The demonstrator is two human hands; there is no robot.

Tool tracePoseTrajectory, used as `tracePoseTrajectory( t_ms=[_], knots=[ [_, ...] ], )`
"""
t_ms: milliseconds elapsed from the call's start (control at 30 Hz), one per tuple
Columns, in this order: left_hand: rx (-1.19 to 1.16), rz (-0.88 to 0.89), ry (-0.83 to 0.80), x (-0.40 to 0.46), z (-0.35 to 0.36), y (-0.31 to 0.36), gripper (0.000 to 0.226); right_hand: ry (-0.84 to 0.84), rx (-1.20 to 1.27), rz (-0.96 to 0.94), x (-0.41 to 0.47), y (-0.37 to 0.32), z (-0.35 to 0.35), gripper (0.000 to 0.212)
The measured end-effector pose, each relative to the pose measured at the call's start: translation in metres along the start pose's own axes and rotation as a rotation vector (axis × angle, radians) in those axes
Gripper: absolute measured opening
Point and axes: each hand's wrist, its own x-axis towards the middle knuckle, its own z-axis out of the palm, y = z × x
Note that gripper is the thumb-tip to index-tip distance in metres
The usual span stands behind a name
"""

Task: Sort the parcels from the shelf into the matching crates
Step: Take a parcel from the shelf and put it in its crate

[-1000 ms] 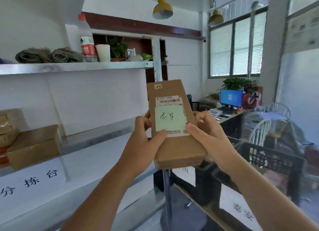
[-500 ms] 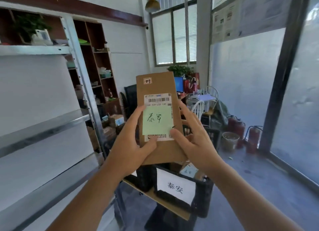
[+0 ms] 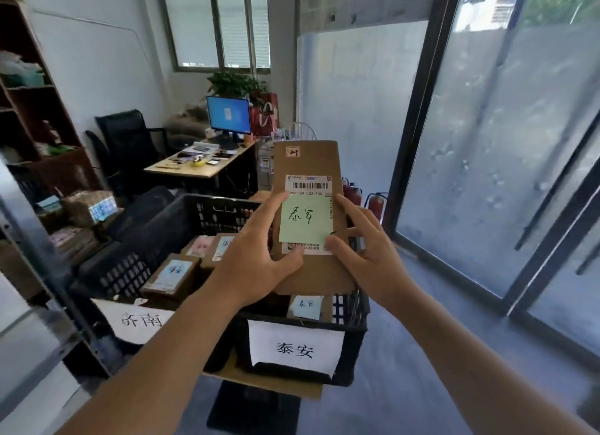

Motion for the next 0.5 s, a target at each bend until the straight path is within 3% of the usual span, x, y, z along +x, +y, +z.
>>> tracePoseTrajectory(
  t_ms=[500],
  knots=[
    [0.093,-0.122,-0.232,0.057,0.040,-0.117,0.087,-0.050,0.035,0.197,0.049,0.108,0.074,0.068]
  ],
)
